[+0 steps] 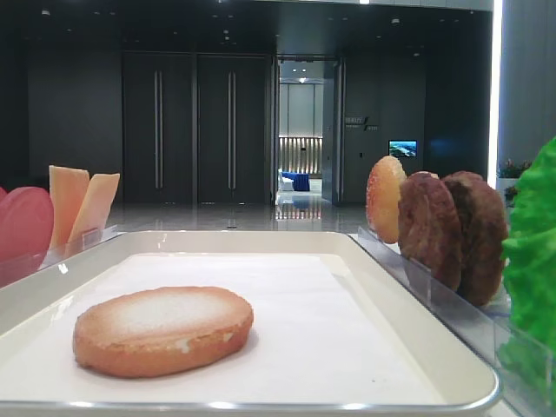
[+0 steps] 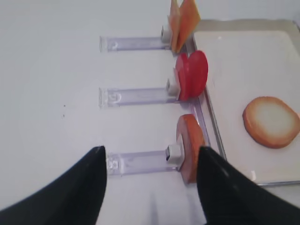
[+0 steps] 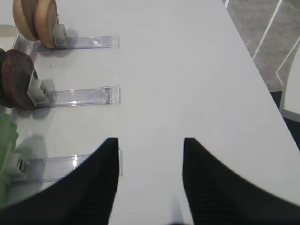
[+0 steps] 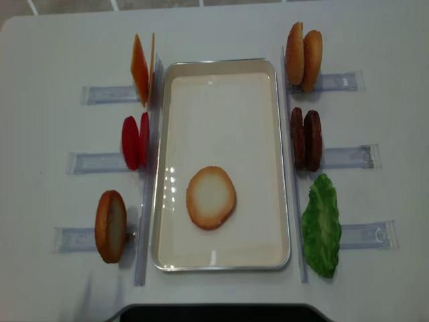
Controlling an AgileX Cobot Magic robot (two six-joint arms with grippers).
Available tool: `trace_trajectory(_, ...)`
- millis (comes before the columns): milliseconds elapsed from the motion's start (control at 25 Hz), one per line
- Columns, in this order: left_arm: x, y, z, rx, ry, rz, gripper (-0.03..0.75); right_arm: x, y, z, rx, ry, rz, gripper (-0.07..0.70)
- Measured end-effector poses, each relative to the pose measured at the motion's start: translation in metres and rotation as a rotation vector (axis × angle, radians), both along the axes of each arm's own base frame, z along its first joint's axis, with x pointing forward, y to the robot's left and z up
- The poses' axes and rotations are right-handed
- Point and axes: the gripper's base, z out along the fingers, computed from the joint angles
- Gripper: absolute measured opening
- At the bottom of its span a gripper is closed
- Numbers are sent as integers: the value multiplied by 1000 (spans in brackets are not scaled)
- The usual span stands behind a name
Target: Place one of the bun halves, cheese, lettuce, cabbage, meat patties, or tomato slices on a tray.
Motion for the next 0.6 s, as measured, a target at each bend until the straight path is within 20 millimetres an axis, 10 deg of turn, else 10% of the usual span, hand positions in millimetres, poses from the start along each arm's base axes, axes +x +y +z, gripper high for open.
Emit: trace_trajectory(600, -11, 1, -53, 46, -51, -52, 328, 0, 0, 0, 0, 0, 0, 308)
